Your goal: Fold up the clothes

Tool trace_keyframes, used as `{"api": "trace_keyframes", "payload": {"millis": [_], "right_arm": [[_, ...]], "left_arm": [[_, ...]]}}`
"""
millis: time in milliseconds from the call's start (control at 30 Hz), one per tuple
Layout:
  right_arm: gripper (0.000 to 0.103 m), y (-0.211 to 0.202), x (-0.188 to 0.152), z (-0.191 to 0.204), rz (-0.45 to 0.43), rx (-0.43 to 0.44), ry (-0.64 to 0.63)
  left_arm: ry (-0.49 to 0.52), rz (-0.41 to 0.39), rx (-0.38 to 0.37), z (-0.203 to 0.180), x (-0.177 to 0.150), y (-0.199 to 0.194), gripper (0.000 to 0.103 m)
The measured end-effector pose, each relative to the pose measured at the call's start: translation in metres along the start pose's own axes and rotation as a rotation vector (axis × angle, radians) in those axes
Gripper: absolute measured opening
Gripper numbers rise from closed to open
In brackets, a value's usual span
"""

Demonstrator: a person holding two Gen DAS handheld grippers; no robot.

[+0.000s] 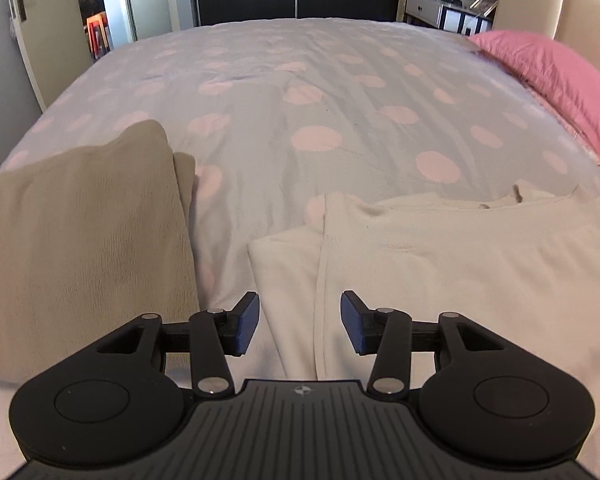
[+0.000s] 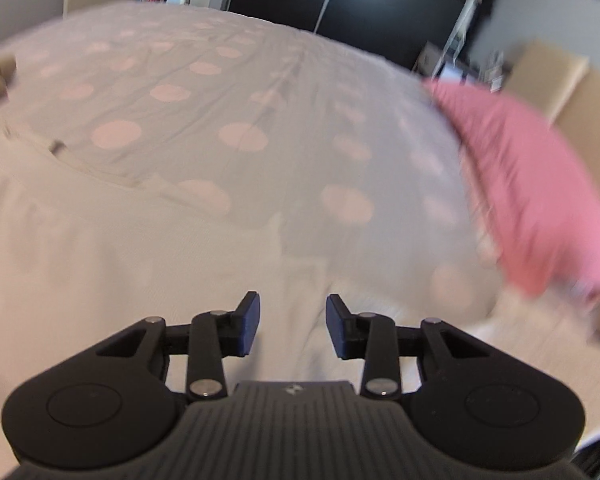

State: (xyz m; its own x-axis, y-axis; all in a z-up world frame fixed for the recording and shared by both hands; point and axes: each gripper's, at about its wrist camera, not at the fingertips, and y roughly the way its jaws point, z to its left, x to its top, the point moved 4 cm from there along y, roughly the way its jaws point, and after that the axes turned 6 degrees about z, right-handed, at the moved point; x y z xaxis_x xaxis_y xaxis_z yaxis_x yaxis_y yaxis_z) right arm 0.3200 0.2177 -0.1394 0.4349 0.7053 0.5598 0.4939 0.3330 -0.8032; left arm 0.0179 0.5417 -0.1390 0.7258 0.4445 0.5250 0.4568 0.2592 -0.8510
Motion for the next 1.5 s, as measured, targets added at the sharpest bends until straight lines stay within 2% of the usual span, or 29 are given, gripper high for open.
{"api": "trace_keyframes", "payload": {"millis": [133, 367, 600, 667, 700, 733, 767, 800, 833, 867, 1000, 1067, 1167, 1333, 1500], "right_arm": [[0.039, 0.004, -0.007, -0.017, 0.001, 0.112, 0.158], [0.039, 0.024, -0.002, -0.021, 0.005, 0.199, 0.282], [0.040, 0.063, 0.014, -0.016, 0.031, 0.216, 0.320], [0.042, 0.071, 0.017, -0.014, 0.035, 0.220, 0.328], [0.042, 0.075, 0.018, -0.012, 0.036, 0.223, 0.333], [0.041, 0.078, 0.019, -0.011, 0.036, 0.227, 0.337], [0.033, 0.079, 0.019, -0.009, 0.027, 0.236, 0.339], [0.019, 0.078, 0.020, -0.007, 0.013, 0.241, 0.333], [0.018, 0.077, 0.020, -0.004, -0.001, 0.242, 0.324], [0.016, 0.074, 0.020, -0.001, -0.017, 0.224, 0.309], [0.012, 0.055, 0.024, 0.002, -0.086, 0.180, 0.263], [0.012, 0.043, 0.028, -0.003, -0.130, 0.170, 0.276], [0.012, 0.035, 0.036, -0.009, -0.153, 0.143, 0.298], [0.012, 0.044, 0.050, -0.006, -0.148, 0.115, 0.319], [0.012, 0.071, 0.055, 0.001, -0.090, 0.088, 0.315]], "left_arm": [[-0.051, -0.018, -0.052, -0.001, 0.004, 0.002, 0.043], [-0.061, -0.027, -0.071, -0.012, 0.018, 0.036, 0.043], [-0.065, -0.001, -0.060, -0.015, 0.021, 0.081, 0.043], [-0.074, -0.019, -0.086, -0.014, 0.022, 0.086, 0.043], [-0.079, -0.021, -0.099, -0.015, 0.022, 0.089, 0.041], [-0.085, -0.024, -0.112, -0.016, 0.023, 0.091, 0.034], [-0.086, -0.027, -0.121, -0.018, 0.022, 0.092, 0.027], [-0.078, -0.039, -0.111, -0.020, 0.022, 0.090, 0.025], [-0.070, -0.051, -0.102, -0.021, 0.021, 0.088, 0.015], [-0.062, -0.063, -0.092, -0.023, 0.020, 0.086, 0.009], [-0.044, -0.139, -0.083, -0.023, 0.021, 0.063, 0.006], [-0.052, -0.171, -0.081, -0.020, 0.025, 0.051, 0.005], [-0.053, -0.193, -0.064, -0.019, 0.033, 0.041, 0.005], [-0.062, -0.180, -0.020, -0.019, 0.045, 0.051, 0.005], [-0.055, -0.097, 0.011, -0.018, 0.037, 0.078, 0.005]]}}
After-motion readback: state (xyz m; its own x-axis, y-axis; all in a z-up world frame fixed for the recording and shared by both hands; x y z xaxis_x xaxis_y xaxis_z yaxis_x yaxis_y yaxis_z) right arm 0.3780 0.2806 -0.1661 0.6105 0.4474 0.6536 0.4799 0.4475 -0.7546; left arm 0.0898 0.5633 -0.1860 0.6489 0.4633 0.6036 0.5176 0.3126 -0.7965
